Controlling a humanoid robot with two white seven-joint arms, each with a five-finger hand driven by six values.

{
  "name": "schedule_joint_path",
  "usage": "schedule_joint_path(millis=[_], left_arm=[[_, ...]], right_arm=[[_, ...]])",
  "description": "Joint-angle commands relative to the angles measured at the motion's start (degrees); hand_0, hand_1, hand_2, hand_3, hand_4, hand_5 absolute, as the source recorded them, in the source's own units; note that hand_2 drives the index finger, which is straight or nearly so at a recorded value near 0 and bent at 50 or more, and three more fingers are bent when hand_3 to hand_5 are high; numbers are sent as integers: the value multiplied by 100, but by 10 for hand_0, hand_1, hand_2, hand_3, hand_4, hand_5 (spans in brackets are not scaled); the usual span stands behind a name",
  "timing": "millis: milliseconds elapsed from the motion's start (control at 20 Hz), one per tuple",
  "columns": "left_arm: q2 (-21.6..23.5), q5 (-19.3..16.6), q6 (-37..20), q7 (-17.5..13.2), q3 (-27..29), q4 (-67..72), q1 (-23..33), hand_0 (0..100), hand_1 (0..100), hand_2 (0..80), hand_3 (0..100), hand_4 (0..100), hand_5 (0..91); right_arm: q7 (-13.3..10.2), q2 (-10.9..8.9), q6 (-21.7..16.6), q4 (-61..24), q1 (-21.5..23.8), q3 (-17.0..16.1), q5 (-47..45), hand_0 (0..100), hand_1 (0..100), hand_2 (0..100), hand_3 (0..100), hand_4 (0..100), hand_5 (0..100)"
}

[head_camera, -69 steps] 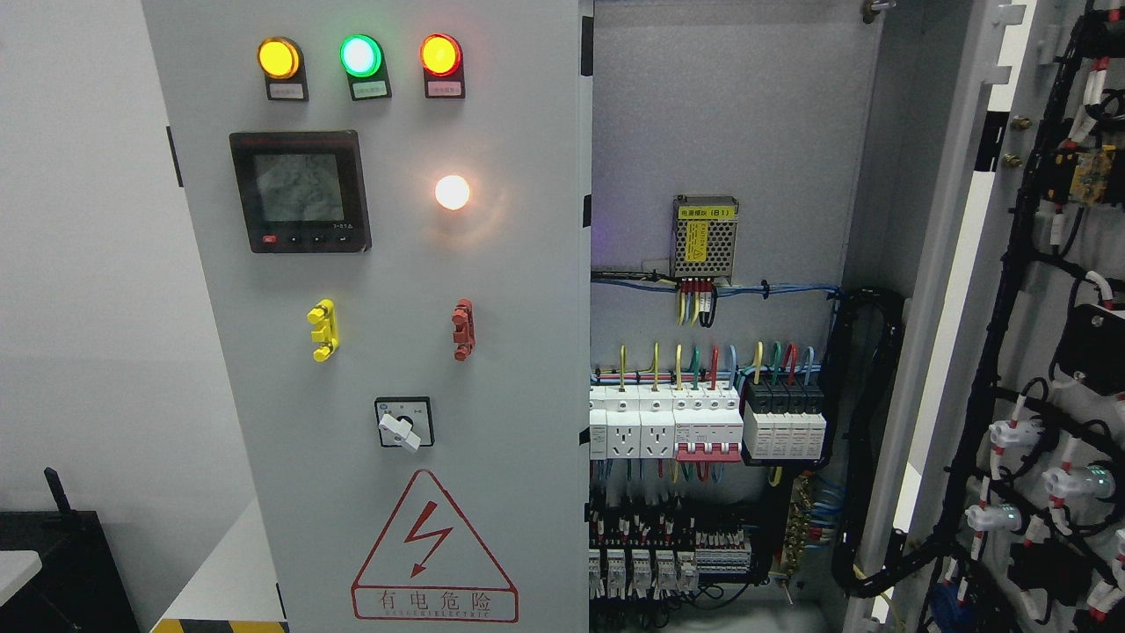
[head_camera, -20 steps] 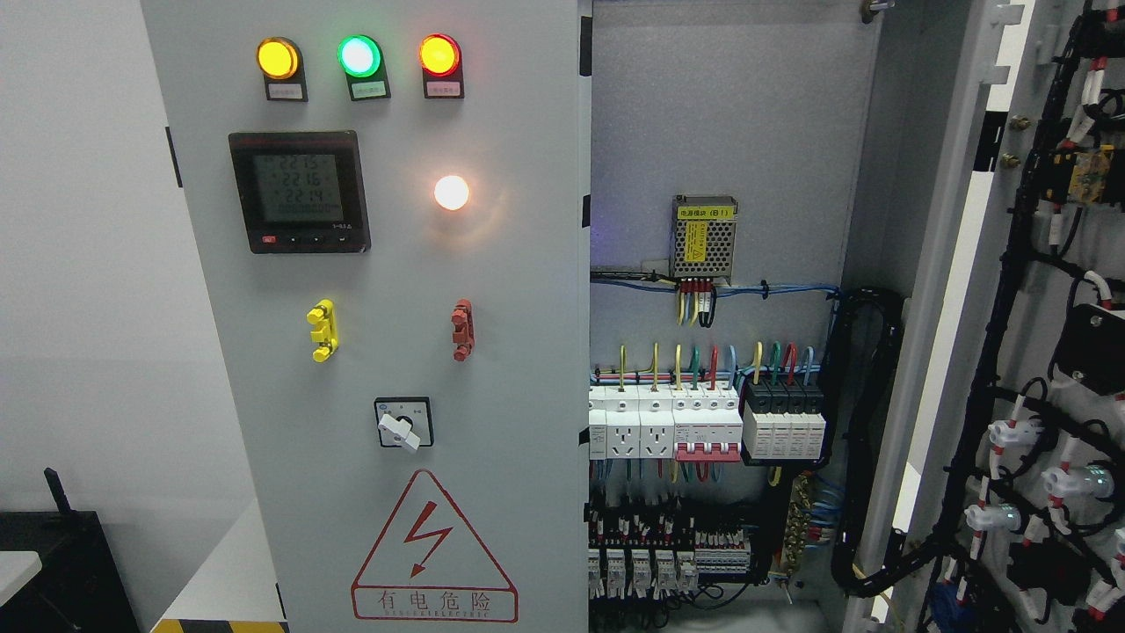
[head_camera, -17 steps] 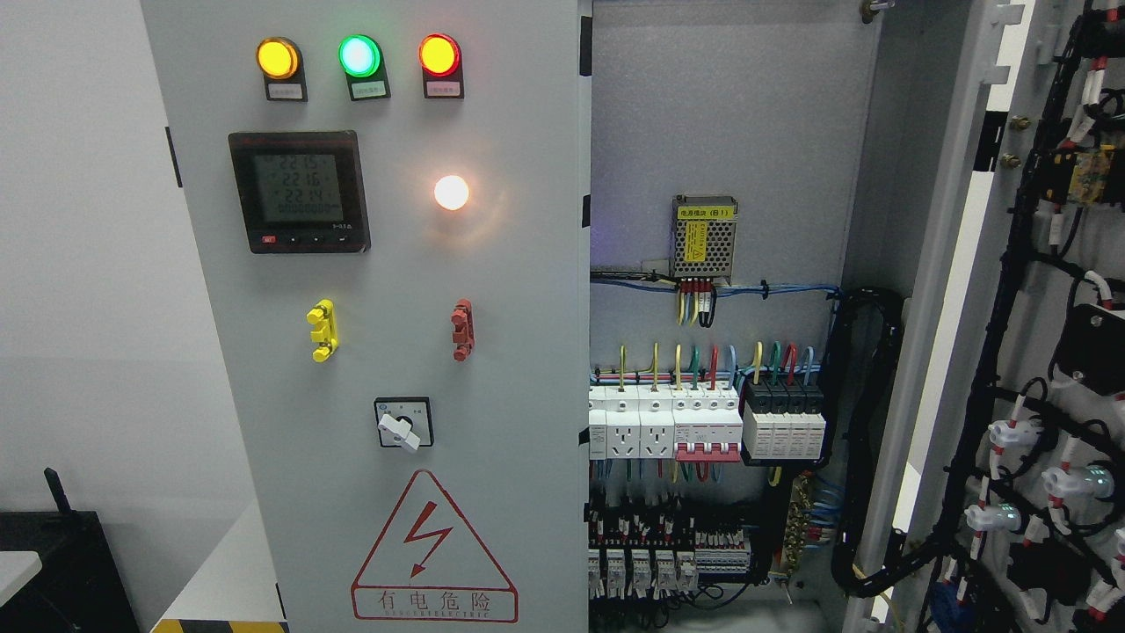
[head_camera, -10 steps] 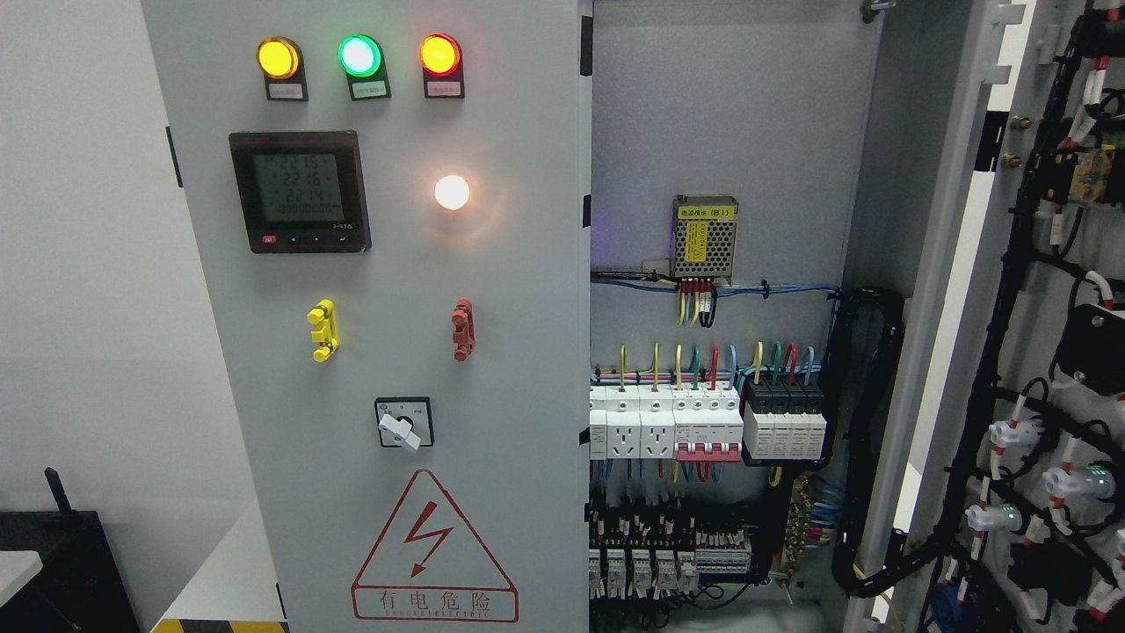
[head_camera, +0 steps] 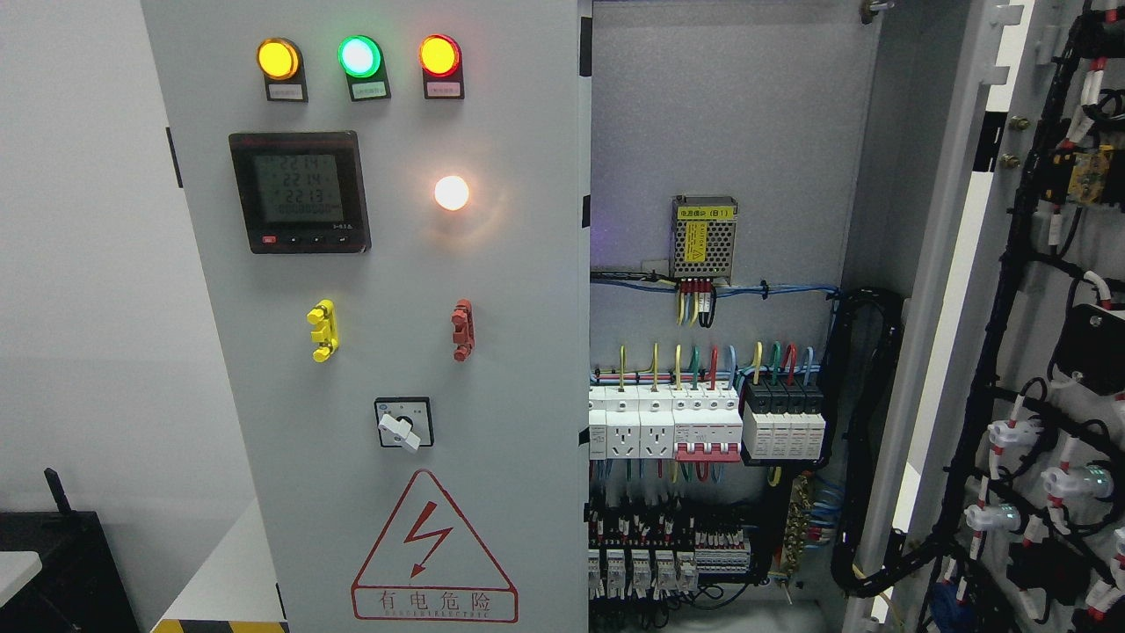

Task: Open door with both hands

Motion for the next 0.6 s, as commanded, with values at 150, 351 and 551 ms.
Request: schedule_joint_path(millis=[150,351,551], left_arm=[[-26,46,-4,-37,-416,-146,62,0,0,0,0,0,0],[-26,46,22,-37,-416,-138,62,0,0,0,0,0,0],[-26,46,102,-37,-416,-129,62,0,0,0,0,0,0]], right_arm=[[29,-522,-539,-4277,1961,-81,-96,379,0,0,0,0,0],[29,-487,-1418,-4631,2385,111,-97,379,0,0,0,0,0],[29,-522,-1805,-4772,2333,348,-114,379,0,0,0,0,0]])
